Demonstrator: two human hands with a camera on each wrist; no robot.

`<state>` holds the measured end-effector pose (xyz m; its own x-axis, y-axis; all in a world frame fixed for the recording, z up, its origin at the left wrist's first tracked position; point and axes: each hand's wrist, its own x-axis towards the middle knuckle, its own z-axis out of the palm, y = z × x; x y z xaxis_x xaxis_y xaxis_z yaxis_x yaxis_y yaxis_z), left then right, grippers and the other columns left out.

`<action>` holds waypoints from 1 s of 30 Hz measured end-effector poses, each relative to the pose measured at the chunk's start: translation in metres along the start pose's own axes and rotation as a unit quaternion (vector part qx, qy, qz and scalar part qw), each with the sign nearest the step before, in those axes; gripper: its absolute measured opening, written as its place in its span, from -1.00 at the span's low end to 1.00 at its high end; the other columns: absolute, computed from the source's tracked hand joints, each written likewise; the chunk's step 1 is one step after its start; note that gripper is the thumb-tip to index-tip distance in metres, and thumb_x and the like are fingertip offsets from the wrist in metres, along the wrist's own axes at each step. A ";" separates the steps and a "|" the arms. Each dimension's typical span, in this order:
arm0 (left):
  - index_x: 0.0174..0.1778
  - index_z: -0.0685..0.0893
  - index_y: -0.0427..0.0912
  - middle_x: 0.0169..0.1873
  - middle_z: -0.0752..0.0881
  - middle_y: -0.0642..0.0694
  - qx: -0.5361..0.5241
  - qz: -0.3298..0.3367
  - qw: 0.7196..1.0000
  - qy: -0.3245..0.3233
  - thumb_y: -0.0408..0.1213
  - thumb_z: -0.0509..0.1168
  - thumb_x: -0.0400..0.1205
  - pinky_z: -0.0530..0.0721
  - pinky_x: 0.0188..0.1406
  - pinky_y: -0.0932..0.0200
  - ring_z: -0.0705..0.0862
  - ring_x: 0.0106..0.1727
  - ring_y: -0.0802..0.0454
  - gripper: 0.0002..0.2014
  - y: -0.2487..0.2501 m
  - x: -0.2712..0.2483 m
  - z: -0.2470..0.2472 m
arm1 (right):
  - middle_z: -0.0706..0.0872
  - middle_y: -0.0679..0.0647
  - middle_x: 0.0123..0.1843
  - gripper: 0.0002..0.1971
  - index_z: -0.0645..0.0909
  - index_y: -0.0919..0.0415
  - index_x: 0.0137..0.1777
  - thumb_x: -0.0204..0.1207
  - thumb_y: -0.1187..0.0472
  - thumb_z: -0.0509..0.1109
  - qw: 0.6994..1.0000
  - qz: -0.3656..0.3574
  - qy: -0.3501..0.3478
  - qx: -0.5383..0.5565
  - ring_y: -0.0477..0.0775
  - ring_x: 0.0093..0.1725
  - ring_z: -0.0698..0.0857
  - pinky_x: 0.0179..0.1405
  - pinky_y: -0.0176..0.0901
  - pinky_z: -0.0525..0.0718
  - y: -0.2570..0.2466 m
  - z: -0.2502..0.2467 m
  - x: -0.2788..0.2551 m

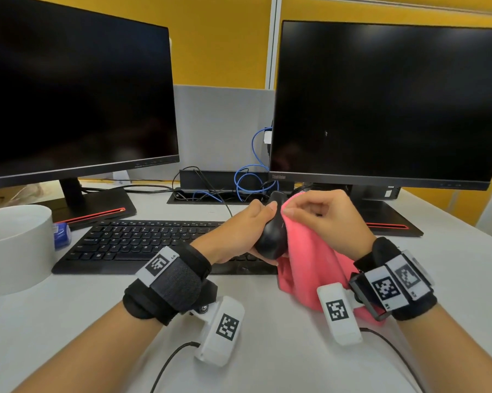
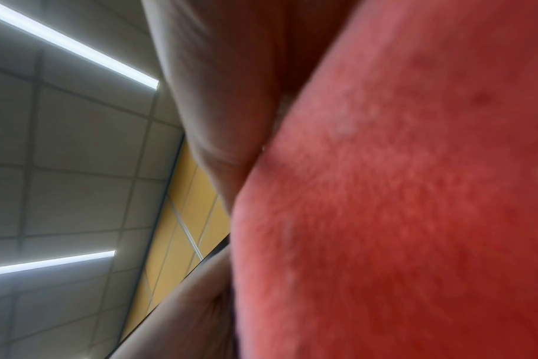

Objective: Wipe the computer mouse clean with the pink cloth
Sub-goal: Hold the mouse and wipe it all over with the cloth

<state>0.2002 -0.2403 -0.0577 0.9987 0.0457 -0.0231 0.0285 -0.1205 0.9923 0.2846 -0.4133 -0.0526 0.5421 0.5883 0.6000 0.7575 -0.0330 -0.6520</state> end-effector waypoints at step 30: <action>0.45 0.46 -0.15 0.33 0.64 -0.29 -0.133 -0.005 0.991 -0.015 0.00 -0.01 0.81 0.81 -0.08 -0.24 0.75 0.16 -0.25 -0.59 0.011 -0.006 0.000 | 0.74 0.12 0.10 -0.56 0.77 0.08 0.18 0.26 0.09 0.64 0.999 0.040 0.022 0.014 0.02 -0.13 0.80 0.23 -0.15 0.68 -0.002 -0.003 -0.002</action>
<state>0.1940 -0.2419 -0.0467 0.9994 0.0162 -0.0318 0.0291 0.1464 0.9888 0.2833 -0.4172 -0.0515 0.6162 0.5491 0.5645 0.7011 -0.0561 -0.7108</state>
